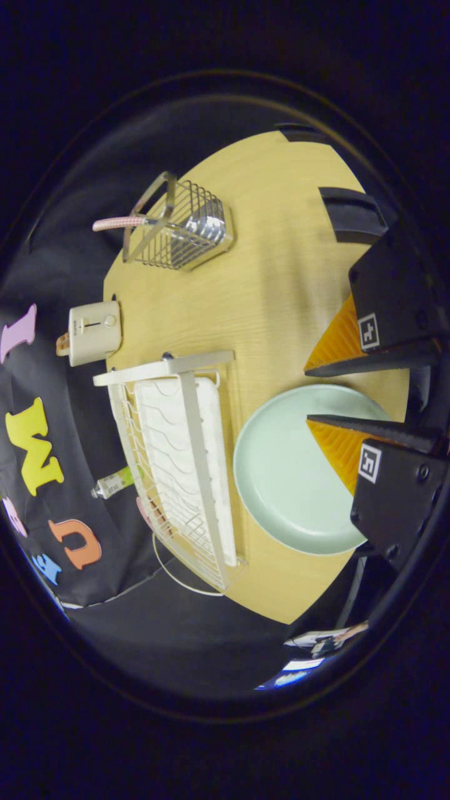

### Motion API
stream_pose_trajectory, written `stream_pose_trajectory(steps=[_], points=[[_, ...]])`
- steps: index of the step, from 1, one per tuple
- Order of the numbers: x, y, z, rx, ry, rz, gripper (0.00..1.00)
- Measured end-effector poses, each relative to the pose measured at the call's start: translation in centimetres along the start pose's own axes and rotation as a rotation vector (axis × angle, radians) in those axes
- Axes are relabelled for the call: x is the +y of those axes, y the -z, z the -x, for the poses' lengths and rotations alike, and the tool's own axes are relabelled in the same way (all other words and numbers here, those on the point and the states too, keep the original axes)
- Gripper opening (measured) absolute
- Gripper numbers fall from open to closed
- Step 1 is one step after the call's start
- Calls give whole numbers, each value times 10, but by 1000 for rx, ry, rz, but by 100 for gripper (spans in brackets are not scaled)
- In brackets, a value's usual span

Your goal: Take the plate from the dish rack, then take the spoon from the basket and place it into the plate.

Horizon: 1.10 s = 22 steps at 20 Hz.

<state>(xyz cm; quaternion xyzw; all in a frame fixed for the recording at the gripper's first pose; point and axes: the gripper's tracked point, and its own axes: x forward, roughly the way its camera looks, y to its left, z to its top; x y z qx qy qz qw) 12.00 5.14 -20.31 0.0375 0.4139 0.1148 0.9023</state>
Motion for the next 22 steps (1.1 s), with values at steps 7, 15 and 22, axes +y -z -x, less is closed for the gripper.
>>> stream_pose_trajectory(steps=[7,15,22], points=[[-52,-48,39,-270,181,118,85],[-122,-96,68,-544,309,222,100],[-174,-159,37,-535,230,91,100]])
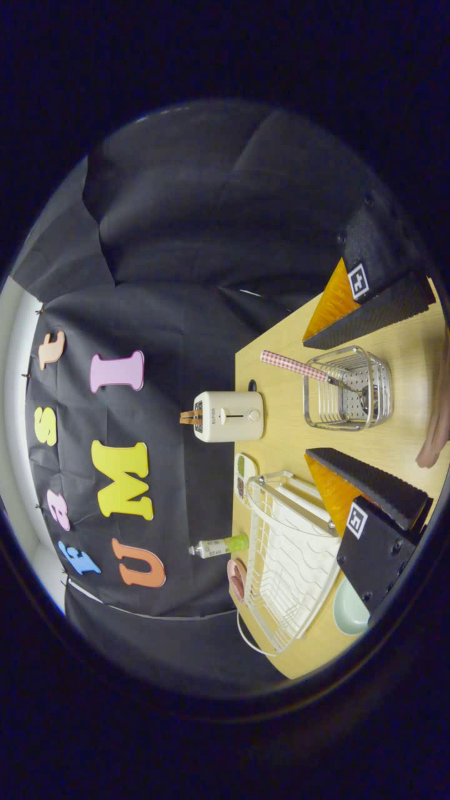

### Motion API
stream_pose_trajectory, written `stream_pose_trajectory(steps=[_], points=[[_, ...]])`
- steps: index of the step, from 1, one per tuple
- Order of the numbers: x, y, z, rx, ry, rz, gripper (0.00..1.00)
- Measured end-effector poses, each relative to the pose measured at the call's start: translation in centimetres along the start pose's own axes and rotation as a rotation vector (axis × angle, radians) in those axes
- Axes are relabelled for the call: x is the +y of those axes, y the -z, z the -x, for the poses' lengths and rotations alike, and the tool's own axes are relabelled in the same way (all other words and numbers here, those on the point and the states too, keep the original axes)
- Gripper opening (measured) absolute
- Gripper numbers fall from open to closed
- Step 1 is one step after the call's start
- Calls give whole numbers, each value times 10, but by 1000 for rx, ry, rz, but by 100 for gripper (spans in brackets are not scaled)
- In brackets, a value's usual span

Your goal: Take the plate from the dish rack, then take the spoon from the basket and place it into the plate.

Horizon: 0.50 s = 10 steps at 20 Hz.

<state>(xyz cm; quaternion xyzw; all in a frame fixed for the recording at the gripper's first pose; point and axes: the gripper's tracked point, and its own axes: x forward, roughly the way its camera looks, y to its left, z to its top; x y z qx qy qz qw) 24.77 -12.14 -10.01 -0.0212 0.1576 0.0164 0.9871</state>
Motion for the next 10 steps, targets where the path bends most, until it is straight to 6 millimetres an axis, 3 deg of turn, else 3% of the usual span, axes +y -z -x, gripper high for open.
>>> stream_pose_trajectory(steps=[5,10], points=[[-13,-26,-41,-36,-30,-76,97],[-15,-16,-73,42,-51,-94,90]])
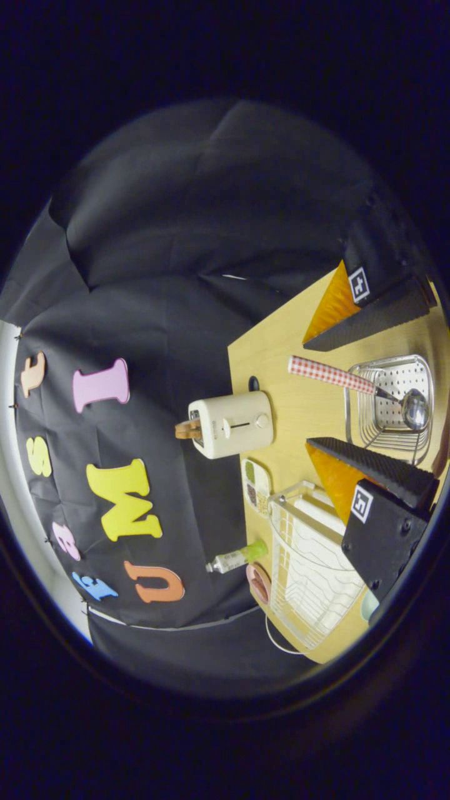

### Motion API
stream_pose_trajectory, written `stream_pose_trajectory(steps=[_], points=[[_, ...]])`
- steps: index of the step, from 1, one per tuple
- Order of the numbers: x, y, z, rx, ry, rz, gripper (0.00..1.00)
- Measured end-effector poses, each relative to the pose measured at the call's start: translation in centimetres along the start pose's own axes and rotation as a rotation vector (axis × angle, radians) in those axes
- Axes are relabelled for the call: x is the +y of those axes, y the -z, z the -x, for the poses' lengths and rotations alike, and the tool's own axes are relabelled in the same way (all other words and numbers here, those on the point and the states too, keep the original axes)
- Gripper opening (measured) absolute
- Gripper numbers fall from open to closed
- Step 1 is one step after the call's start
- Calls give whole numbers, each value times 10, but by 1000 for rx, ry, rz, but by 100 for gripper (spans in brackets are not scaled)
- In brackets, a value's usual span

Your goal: Take the plate from the dish rack, then take the spoon from the basket and place it into the plate.

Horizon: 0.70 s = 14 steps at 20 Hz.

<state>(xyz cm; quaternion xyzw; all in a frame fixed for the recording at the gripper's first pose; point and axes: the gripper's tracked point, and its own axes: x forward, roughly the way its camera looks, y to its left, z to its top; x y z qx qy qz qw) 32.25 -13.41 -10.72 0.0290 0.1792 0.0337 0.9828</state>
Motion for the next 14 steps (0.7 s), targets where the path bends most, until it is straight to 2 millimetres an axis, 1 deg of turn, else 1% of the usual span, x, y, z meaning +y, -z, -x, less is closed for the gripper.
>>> stream_pose_trajectory(steps=[1,2,4,5,6,7,9,10,11,14], points=[[2,-2,-4,-3,-11,-14,88],[8,1,-6,5,-37,-19,85],[9,7,-11,23,-41,-18,70],[10,6,-12,15,-46,-22,63],[10,5,-13,11,-40,-19,52],[5,8,-17,21,-16,-11,41],[6,5,-17,8,-21,-5,19],[9,3,-13,-10,-22,5,18],[9,0,-10,-30,-9,23,16],[14,-16,7,-94,-1,56,15]])
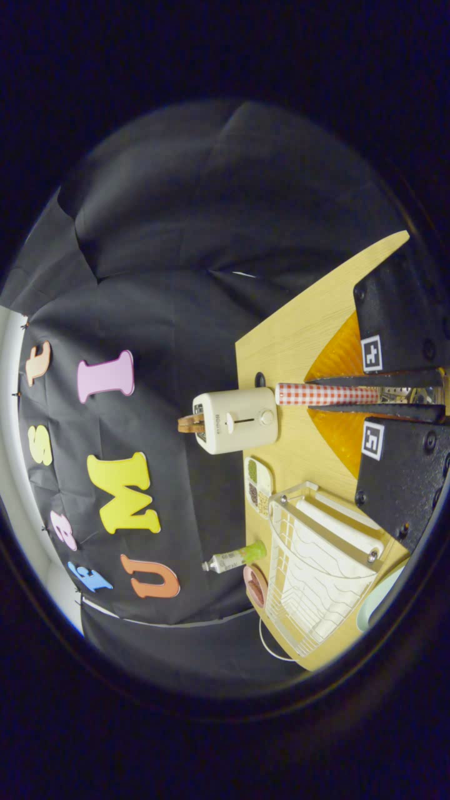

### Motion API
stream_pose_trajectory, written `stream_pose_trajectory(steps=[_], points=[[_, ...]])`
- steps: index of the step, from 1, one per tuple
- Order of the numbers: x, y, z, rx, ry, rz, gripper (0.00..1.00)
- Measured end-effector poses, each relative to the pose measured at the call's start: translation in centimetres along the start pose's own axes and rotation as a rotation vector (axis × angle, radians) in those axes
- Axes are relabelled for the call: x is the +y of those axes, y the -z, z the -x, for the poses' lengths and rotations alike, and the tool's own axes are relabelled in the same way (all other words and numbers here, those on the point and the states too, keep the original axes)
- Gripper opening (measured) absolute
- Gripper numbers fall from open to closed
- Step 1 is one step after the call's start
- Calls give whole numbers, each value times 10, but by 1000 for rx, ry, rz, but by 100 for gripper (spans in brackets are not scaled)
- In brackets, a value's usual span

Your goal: Take the plate from the dish rack, then take the spoon from the basket and place it into the plate.

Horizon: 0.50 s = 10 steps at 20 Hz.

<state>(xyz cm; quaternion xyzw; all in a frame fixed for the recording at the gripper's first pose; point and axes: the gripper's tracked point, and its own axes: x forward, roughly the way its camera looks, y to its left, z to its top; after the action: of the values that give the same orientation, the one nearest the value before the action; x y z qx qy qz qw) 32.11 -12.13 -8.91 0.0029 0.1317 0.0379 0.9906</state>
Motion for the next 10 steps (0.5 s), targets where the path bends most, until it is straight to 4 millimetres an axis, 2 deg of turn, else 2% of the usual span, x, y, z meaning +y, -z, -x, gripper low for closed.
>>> stream_pose_trajectory(steps=[2,5,8,10], points=[[-2,-22,14,-67,43,37,15],[4,-66,43,-178,73,51,15],[16,-100,75,-246,72,49,15],[32,-120,102,-284,57,46,15]])
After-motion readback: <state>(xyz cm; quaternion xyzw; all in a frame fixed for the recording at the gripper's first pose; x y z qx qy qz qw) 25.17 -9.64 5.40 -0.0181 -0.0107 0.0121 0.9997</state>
